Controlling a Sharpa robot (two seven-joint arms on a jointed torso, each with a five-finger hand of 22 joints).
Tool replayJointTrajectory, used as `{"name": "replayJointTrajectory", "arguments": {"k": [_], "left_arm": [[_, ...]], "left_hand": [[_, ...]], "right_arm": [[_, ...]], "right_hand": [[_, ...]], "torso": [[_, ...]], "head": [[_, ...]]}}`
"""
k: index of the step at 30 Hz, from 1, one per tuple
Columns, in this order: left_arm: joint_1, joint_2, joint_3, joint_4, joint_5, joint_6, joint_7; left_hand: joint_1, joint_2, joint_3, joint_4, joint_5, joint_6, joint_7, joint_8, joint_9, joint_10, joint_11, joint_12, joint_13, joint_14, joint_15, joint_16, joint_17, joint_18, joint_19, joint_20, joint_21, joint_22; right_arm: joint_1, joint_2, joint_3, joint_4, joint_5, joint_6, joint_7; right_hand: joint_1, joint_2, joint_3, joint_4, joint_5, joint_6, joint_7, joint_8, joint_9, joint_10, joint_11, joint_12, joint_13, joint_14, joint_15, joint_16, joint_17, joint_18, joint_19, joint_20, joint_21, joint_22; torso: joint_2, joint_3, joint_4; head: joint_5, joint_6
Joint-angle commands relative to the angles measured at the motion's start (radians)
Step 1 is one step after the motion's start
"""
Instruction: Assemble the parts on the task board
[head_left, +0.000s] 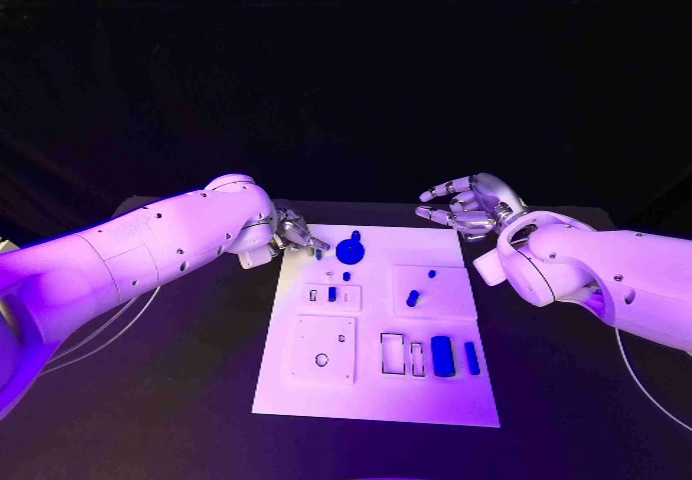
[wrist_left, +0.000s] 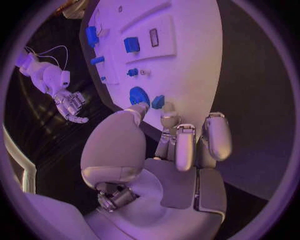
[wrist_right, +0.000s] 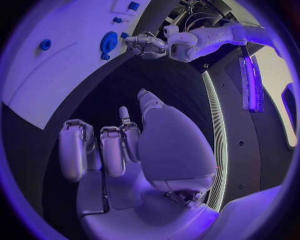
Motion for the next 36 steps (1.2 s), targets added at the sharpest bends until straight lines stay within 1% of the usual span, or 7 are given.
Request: {"name": "replayJointTrajectory", "arguments": {"k": [1, 10, 16, 20, 25, 29, 36], "left_arm": [[0.001, 0.004, -0.001, -0.002, 0.001, 0.024, 0.010], [0.001, 0.004, -0.002, -0.003, 0.002, 0.019, 0.011], [0.001, 0.003, -0.002, -0.003, 0.021, 0.006, 0.014], [0.001, 0.002, -0.002, -0.003, 0.040, -0.003, 0.018], [0.001, 0.001, -0.002, -0.003, 0.058, 0.000, 0.022], [0.001, -0.001, -0.002, -0.002, 0.063, 0.007, 0.023], [0.001, -0.012, -0.002, 0.009, 0.077, -0.005, 0.024]], "left_hand": [[0.011, 0.002, -0.001, -0.003, 0.002, 0.010, 0.000, -0.005, -0.001, 0.006, -0.004, 0.005, 0.002, 0.084, 0.000, 0.005, 0.199, 0.013, 0.006, 0.001, 0.006, 0.002], [0.077, 0.032, 0.020, -0.006, 0.003, 0.038, -0.015, 0.016, 0.010, 0.015, -0.017, 0.012, 0.007, 0.086, -0.011, 0.007, 0.203, 0.012, 0.010, -0.005, 0.009, 0.008], [0.145, 0.058, 0.061, -0.007, 0.004, 0.039, -0.031, 0.059, 0.056, 0.021, -0.031, 0.012, 0.007, 0.087, -0.024, 0.009, 0.205, 0.011, 0.013, -0.015, 0.011, 0.014], [0.198, 0.078, 0.122, -0.017, 0.003, 0.019, -0.034, 0.081, 0.089, 0.024, -0.034, 0.013, 0.008, 0.088, -0.027, 0.009, 0.207, 0.011, 0.014, -0.019, 0.011, 0.017], [0.230, 0.076, 0.210, -0.034, -0.001, -0.002, -0.030, 0.102, 0.125, 0.023, -0.033, 0.011, 0.005, 0.088, -0.026, 0.010, 0.209, 0.010, 0.013, -0.020, 0.012, 0.019], [0.231, 0.069, 0.249, -0.044, 0.000, -0.008, -0.029, 0.108, 0.138, 0.020, -0.031, 0.008, 0.000, 0.087, -0.024, 0.010, 0.207, 0.011, 0.011, -0.018, 0.010, 0.018], [0.219, 0.037, 0.341, -0.079, 0.003, -0.014, -0.028, 0.119, 0.161, 0.025, -0.031, 0.011, 0.003, 0.085, -0.024, 0.007, 0.201, 0.011, 0.012, -0.017, 0.011, 0.021]], "right_arm": [[0.000, 0.001, 0.000, 0.001, -0.006, 0.011, 0.012], [0.000, 0.002, 0.000, 0.000, -0.006, 0.012, 0.011], [0.000, 0.003, 0.000, -0.002, -0.006, 0.012, 0.010], [0.000, 0.004, 0.000, -0.003, -0.006, 0.013, 0.010], [0.000, 0.004, 0.000, -0.004, -0.006, 0.015, 0.010], [0.000, 0.004, 0.000, -0.004, -0.006, 0.016, 0.009], [-0.001, 0.005, 0.000, -0.005, -0.006, 0.019, 0.008]], "right_hand": [[-0.007, 0.002, -0.005, -0.001, -0.004, -0.007, 0.002, 0.008, 0.002, -0.006, 0.000, -0.002, 0.130, 0.063, -0.005, -0.004, 0.091, 0.010, 0.015, -0.004, -0.004, 0.123], [-0.007, 0.002, -0.005, -0.001, -0.004, -0.007, 0.002, 0.008, 0.002, -0.006, 0.000, -0.002, 0.130, 0.063, -0.005, -0.004, 0.091, 0.010, 0.015, -0.004, -0.004, 0.123], [-0.007, 0.002, -0.005, -0.001, -0.004, -0.007, 0.002, 0.008, 0.002, -0.006, 0.000, -0.002, 0.130, 0.063, -0.005, -0.004, 0.091, 0.010, 0.015, -0.004, -0.004, 0.123], [-0.007, 0.002, -0.005, -0.001, -0.004, -0.007, 0.002, 0.008, 0.002, -0.006, 0.000, -0.002, 0.130, 0.063, -0.005, -0.004, 0.091, 0.010, 0.015, -0.004, -0.004, 0.123], [-0.006, 0.003, -0.005, -0.002, -0.003, -0.008, 0.002, 0.008, 0.002, -0.005, 0.000, 0.000, 0.131, 0.063, -0.005, -0.004, 0.091, 0.010, 0.015, -0.004, -0.004, 0.123], [-0.006, 0.003, -0.004, -0.002, -0.003, -0.008, 0.002, 0.009, 0.002, -0.005, 0.000, 0.000, 0.131, 0.063, -0.005, -0.003, 0.092, 0.009, 0.016, -0.004, -0.003, 0.124], [-0.006, 0.004, -0.004, -0.002, -0.002, -0.008, 0.002, 0.009, 0.002, -0.005, 0.000, 0.000, 0.131, 0.063, -0.005, -0.004, 0.092, 0.010, 0.015, -0.004, -0.005, 0.122]], "torso": [[0.000, -0.0003, -0.0005], [-0.001, -0.0005, 0.0012], [-0.001, -0.0008, 0.0007], [-0.001, -0.0006, 0.0002], [-0.001, -0.0003, 0.0011], [-0.001, -0.0002, 0.0014], [-0.002, -0.0007, 0.0014]], "head": [[-0.001, -0.002], [-0.002, -0.005], [-0.001, -0.006], [-0.001, -0.006], [0.000, -0.006], [0.001, -0.007], [0.003, -0.007]]}}
